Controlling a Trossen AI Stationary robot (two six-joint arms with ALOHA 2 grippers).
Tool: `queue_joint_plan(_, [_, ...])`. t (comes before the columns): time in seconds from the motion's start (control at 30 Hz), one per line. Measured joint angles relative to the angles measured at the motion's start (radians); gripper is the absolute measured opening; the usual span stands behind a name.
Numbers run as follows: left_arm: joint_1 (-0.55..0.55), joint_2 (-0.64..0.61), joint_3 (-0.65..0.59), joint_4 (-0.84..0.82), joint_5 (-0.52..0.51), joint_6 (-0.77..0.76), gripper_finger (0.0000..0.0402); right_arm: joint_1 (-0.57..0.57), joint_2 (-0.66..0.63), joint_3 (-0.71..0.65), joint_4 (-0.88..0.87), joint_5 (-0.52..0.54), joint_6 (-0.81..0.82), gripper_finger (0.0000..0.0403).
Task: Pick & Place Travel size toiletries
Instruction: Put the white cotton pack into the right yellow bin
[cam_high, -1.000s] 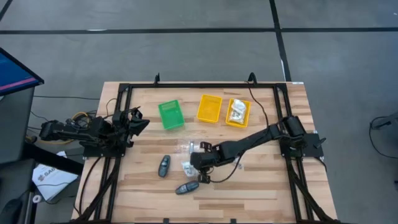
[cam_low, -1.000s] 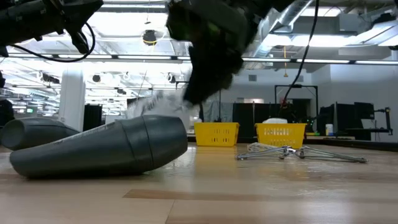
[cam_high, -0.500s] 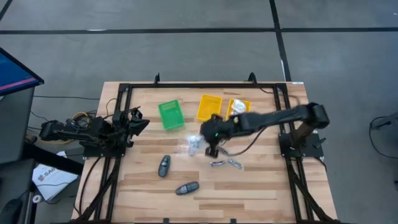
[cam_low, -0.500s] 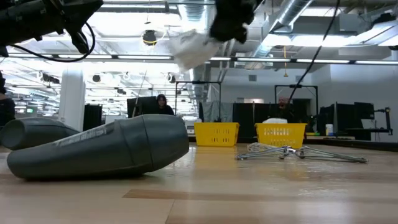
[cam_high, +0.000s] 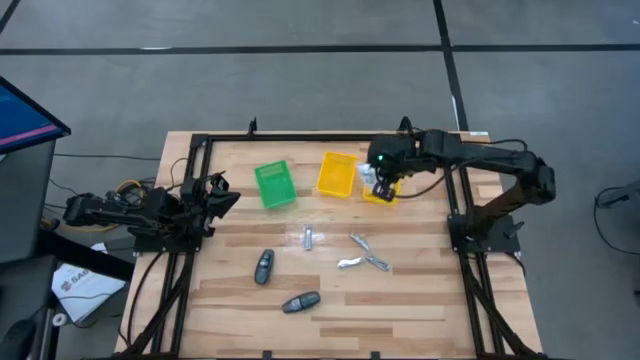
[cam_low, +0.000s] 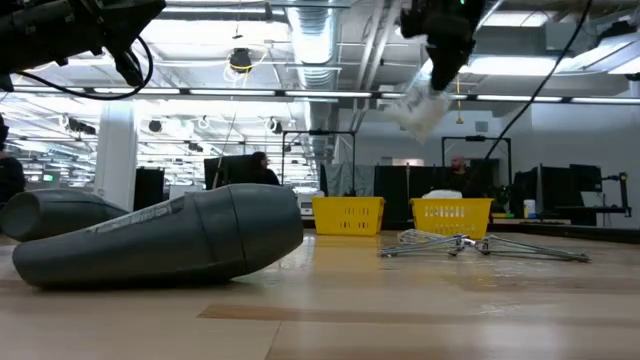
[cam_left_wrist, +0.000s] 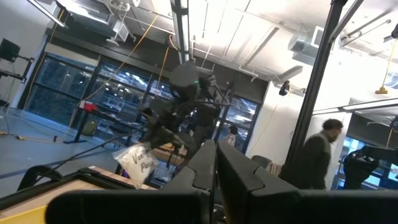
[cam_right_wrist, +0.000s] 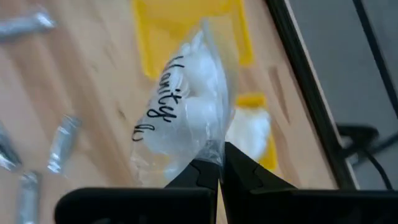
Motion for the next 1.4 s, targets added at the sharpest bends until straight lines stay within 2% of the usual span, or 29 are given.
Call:
queue_joint_plan(0.2, [0.000, 0.000, 0.000, 0.000, 0.000, 0.001, 0.0008, -0.106, 0.021, -0.033, -0.031, 0.002, -0.037, 0.0000])
queue_joint_plan(0.37, [0.000, 0.000, 0.000, 0.000, 0.000, 0.001, 0.0008, -0.152, 0.027, -0.142, -0.001, 0.001, -0.045, 0.0000])
queue_joint_plan(0.77, [0.000, 0.000, 0.000, 0.000, 0.000, -0.002, 0.0008, -0.157, 0.027, -0.312, 0.203, -0.029, -0.034, 0.0000])
queue_joint_plan(1.03, [0.000, 0.000, 0.000, 0.000, 0.000, -0.002, 0.0008, -0.156, 0.027, -0.408, 0.265, -0.054, -0.017, 0.0000])
queue_joint_plan(1.2, [0.000, 0.000, 0.000, 0.000, 0.000, -0.002, 0.0008, -0.154, 0.027, -0.415, 0.280, -0.053, -0.010, 0.0000])
queue_joint_plan(1.3, [0.000, 0.000, 0.000, 0.000, 0.000, -0.002, 0.0008, -0.155, 0.027, -0.415, 0.280, -0.054, 0.001, 0.0008])
queue_joint_plan(1.4, [0.000, 0.000, 0.000, 0.000, 0.000, -0.002, 0.0008, -0.155, 0.027, -0.415, 0.278, -0.057, 0.001, 0.0034])
